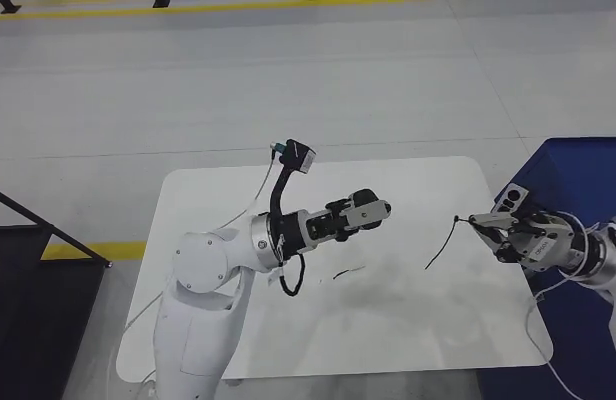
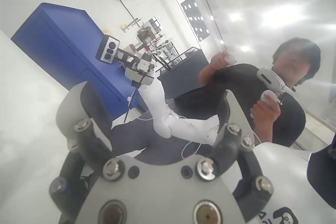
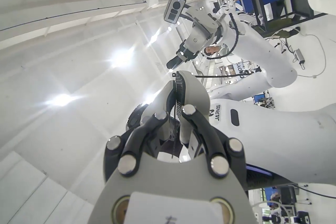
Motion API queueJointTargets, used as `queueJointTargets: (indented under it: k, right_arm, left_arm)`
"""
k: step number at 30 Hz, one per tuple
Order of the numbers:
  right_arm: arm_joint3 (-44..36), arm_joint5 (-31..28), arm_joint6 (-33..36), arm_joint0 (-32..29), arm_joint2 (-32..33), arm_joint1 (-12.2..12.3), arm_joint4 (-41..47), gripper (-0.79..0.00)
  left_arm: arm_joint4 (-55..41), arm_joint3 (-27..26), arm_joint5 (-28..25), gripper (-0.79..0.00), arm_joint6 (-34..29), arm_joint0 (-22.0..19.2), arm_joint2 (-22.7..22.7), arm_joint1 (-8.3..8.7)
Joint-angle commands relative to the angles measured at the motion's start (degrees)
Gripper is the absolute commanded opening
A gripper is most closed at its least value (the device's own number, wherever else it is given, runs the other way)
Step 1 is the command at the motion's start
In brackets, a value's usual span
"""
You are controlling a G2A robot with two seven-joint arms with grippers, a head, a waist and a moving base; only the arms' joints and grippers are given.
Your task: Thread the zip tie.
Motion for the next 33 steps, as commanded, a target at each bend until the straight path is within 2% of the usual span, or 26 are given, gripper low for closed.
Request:
queueJointTargets:
  k: [1,3,7,10,13,20,22,23,24,26,29,33]
  right_arm:
    - [-2.9,3.3,-3.3,0.5,-2.4,0.0,6.6,-0.785]
    - [-5.9,6.3,-6.2,2.2,-4.2,0.2,9.9,-0.785]
    - [-10.6,13.1,-13.0,6.8,-9.6,0.3,20.0,-0.785]
    - [-12.5,13.7,-16.9,10.6,-13.8,0.4,23.3,-0.785]
    - [-12.4,13.7,-19.8,14.5,-16.9,0.4,25.8,-0.785]
    - [-12.1,13.1,-20.1,14.4,-16.8,0.4,25.8,-0.785]
    - [-8.9,10.7,-22.0,13.5,-15.9,0.2,27.3,-0.785]
    - [-5.5,12.6,-23.6,13.3,-16.1,0.3,29.6,-0.785]
    - [-1.5,13.7,-27.3,13.9,-16.8,0.3,31.9,-0.785]
    - [4.5,13.7,-40.4,16.7,-22.7,0.7,35.1,-0.785]
    - [10.9,13.7,-56.0,26.1,-32.2,0.4,37.7,-0.785]
    - [17.8,13.7,-64.3,35.9,-44.9,-1.8,36.3,-0.785]
  left_arm:
    - [8.9,-0.5,0.3,0.000,-1.6,-0.3,-0.1,0.72]
    - [17.4,-3.4,0.4,0.000,-1.6,-0.1,-2.8,1.65]
    - [19.3,-11.5,4.1,0.000,-4.8,2.9,-11.7,3.25]
    - [20.8,-17.2,4.8,0.000,-8.1,6.4,-16.3,4.31]
    - [20.6,-19.0,4.6,0.000,-8.5,8.3,-17.5,4.68]
    - [20.6,-19.0,4.6,0.000,-8.5,8.3,-17.5,4.68]
    - [20.6,-19.0,4.6,0.000,-8.5,8.3,-17.5,4.68]
    - [20.6,-19.0,4.6,0.000,-8.5,8.3,-17.5,4.68]
    - [20.6,-19.0,4.6,0.000,-8.5,8.3,-17.5,4.68]
    - [20.6,-19.0,4.6,0.000,-8.5,8.3,-17.5,4.68]
    - [20.6,-19.0,4.6,0.000,-8.5,8.3,-17.5,4.68]
    - [20.6,-19.0,4.6,0.000,-8.5,8.3,-17.5,4.68]
